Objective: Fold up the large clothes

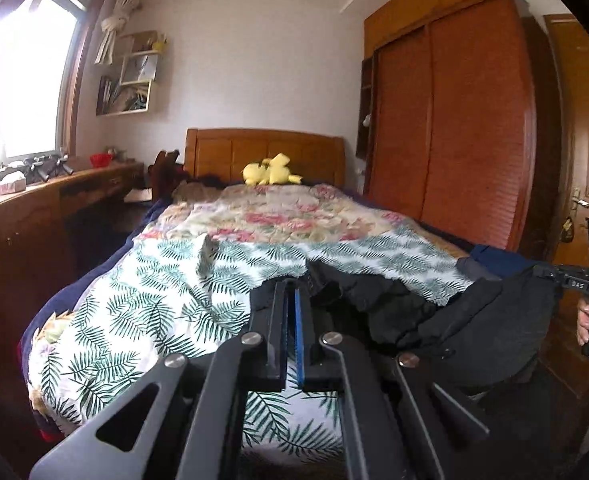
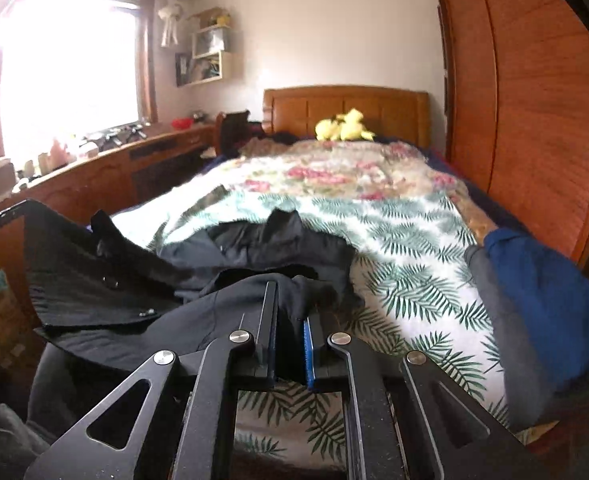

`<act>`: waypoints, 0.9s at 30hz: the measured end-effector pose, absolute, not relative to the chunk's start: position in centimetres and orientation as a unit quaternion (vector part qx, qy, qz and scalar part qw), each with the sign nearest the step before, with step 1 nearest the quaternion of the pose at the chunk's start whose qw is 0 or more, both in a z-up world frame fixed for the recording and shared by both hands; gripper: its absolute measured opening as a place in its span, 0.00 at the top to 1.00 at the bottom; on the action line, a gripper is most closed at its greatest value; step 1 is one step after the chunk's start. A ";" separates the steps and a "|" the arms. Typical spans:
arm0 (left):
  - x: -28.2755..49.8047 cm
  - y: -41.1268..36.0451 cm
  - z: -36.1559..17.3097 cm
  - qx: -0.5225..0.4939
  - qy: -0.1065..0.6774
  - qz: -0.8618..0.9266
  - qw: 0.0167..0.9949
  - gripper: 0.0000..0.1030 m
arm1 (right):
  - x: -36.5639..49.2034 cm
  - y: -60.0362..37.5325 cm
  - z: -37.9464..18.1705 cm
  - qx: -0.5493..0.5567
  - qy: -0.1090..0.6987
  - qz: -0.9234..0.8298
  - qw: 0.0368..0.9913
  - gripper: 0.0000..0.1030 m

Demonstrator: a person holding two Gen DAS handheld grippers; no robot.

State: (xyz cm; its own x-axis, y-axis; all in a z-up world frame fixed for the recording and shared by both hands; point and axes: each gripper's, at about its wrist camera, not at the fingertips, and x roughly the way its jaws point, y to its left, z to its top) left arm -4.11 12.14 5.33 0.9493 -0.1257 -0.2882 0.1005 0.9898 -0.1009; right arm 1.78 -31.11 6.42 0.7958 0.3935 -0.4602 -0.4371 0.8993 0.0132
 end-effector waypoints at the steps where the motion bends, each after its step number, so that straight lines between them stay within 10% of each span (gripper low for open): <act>1: -4.7 12.1 5.4 -0.038 0.149 -0.059 0.986 1.00 | 1.1 -31.1 6.8 -0.047 0.228 0.222 0.947 0.93; 27: 7.2 13.2 0.1 -0.022 0.210 -0.017 0.977 1.00 | 9.0 -29.5 0.7 -0.049 0.276 0.216 0.935 0.93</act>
